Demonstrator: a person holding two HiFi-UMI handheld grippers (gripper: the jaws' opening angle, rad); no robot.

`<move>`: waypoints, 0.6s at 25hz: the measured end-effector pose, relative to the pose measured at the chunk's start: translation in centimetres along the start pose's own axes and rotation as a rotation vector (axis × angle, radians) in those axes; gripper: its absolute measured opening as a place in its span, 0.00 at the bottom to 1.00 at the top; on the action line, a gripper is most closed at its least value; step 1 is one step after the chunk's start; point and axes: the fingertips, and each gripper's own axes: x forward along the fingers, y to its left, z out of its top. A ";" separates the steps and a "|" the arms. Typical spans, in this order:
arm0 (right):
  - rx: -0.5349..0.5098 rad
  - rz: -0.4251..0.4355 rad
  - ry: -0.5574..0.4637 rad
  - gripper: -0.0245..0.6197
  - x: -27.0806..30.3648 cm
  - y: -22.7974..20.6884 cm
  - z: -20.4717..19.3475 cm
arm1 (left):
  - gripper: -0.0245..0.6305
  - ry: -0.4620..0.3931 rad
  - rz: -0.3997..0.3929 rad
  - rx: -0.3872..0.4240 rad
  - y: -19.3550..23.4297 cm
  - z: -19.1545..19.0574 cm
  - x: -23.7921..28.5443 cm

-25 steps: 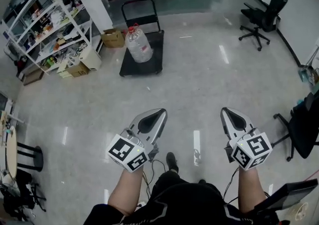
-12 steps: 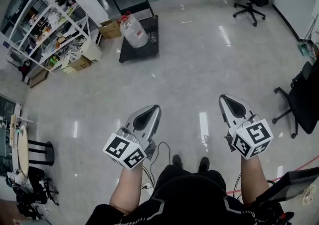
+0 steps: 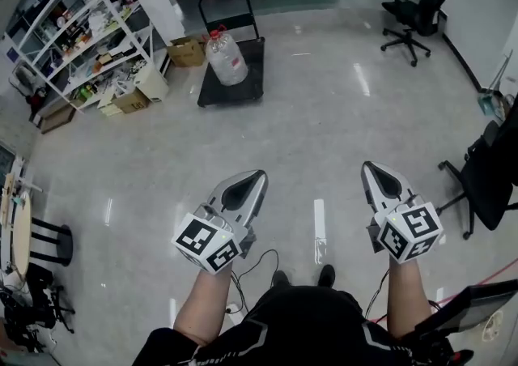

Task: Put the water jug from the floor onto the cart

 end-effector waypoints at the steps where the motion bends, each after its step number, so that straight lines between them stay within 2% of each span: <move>1: -0.019 0.007 0.000 0.04 0.1 1.0 0.3 | 0.04 -0.007 0.006 -0.008 0.6 0.0 -0.9; 4: -0.065 0.000 0.004 0.04 0.3 2.4 1.1 | 0.04 -0.017 0.018 -0.025 1.7 0.0 -2.4; 7: -0.062 -0.025 0.020 0.04 0.1 2.8 1.0 | 0.04 -0.025 0.004 -0.020 1.6 0.0 -3.2; 15: -0.087 -0.025 0.034 0.04 -0.2 4.6 0.6 | 0.04 -0.030 -0.028 -0.015 0.5 -0.2 -3.8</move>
